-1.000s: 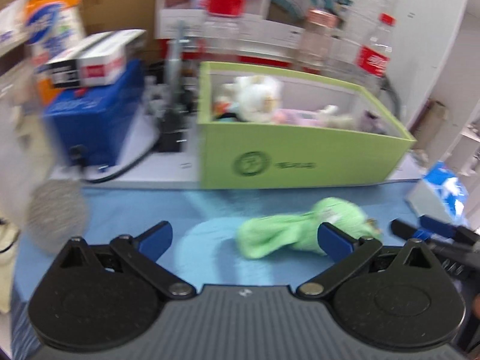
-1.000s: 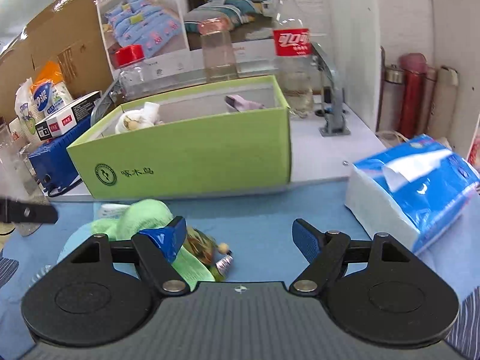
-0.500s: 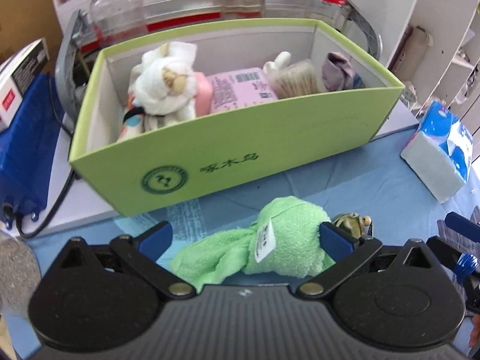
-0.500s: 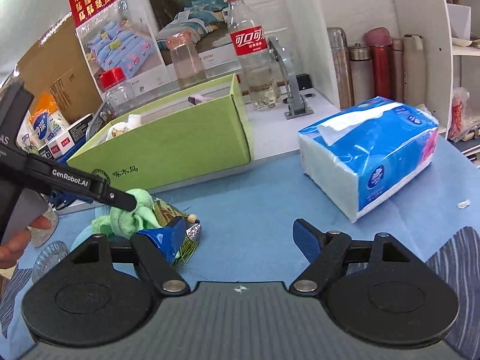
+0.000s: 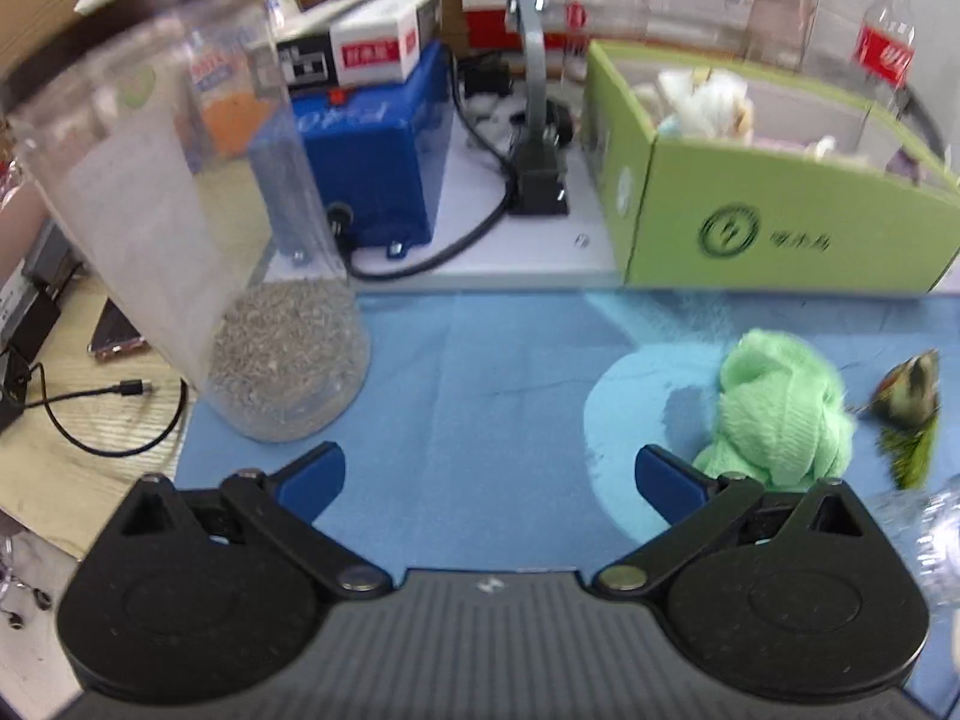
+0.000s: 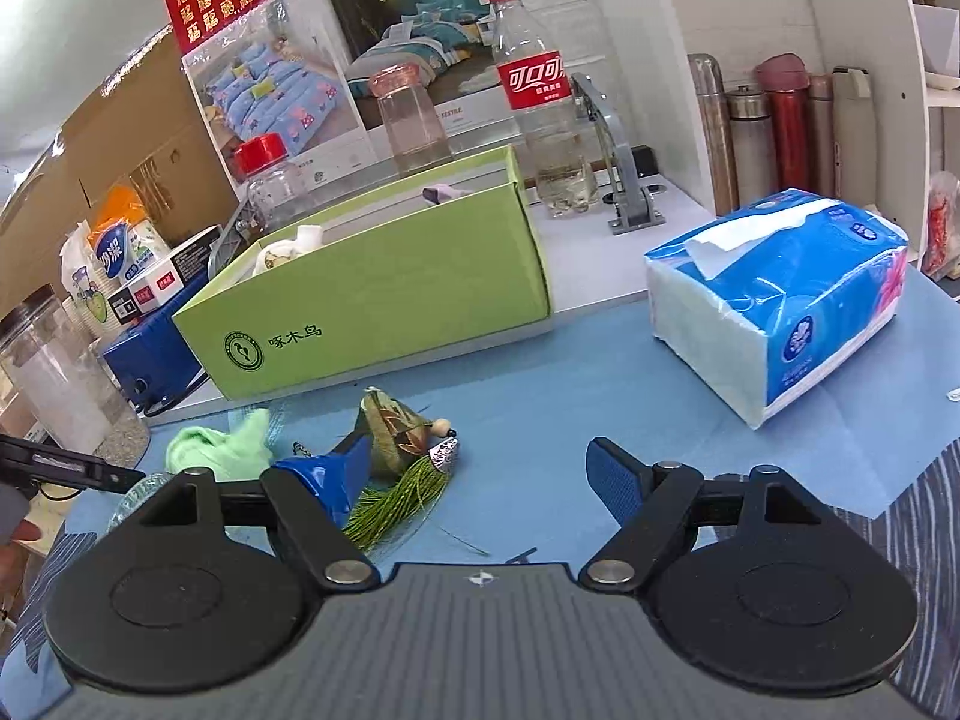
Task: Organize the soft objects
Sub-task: 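Move left gripper to the light-green towel while right gripper approaches the green zongzi ornament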
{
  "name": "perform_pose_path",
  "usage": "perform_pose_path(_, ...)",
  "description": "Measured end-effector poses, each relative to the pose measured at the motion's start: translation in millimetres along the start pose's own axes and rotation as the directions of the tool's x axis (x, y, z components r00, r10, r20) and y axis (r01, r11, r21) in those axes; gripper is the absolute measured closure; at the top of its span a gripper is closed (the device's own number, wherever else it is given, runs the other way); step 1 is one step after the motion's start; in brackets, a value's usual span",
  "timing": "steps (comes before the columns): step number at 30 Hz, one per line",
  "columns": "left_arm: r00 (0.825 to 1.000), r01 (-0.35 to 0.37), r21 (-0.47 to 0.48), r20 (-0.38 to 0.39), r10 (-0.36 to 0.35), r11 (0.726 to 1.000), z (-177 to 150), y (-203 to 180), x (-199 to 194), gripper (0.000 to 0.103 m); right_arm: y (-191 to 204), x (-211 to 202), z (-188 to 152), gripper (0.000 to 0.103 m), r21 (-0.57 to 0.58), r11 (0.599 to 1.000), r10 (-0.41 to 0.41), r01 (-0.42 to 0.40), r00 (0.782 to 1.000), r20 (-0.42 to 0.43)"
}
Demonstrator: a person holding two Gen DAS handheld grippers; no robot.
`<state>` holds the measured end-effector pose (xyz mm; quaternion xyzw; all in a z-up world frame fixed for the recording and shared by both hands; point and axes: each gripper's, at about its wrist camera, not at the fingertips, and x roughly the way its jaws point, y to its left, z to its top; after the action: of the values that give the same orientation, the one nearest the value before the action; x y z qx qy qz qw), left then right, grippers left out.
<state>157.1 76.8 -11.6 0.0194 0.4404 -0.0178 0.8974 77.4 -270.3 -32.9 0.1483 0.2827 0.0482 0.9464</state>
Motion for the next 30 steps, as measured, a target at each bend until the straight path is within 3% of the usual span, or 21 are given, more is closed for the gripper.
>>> perform_pose_path(4,0.991,0.121,0.063,0.05,-0.124,0.991,10,-29,-14,0.0,8,-1,-2,0.037,-0.042,0.999,0.006,-0.006,1.0,-0.014)
perform_pose_path(10,0.965,0.262,0.148,-0.032,-0.26,0.954,32,-89,13,0.0,-3,-4,-5,0.037,-0.022,0.999,-0.033,0.032,0.999,-0.022)
perform_pose_path(15,0.982,0.168,0.19,-0.115,-0.148,0.967,31,-103,46,0.0,-13,-9,-2,0.037,-0.006,0.998,-0.055,0.054,0.998,-0.014)
perform_pose_path(19,0.978,0.186,0.1,-0.118,-0.174,0.977,18,-71,45,0.001,-16,-7,1,0.037,0.012,0.999,-0.052,0.052,0.999,-0.006)
perform_pose_path(22,0.988,0.132,0.087,-0.089,-0.124,0.988,-2,-47,33,0.001,-10,-1,1,0.037,-0.001,1.0,-0.031,0.031,0.999,-0.016)
perform_pose_path(27,0.993,0.085,-0.025,-0.078,-0.087,0.996,-36,2,12,0.001,7,6,-2,0.037,-0.046,0.999,0.019,-0.021,0.999,-0.039)
perform_pose_path(30,0.993,0.089,-0.053,-0.077,-0.093,0.995,-47,15,2,0.001,14,9,-2,0.037,-0.069,0.997,0.031,-0.034,0.998,-0.049)
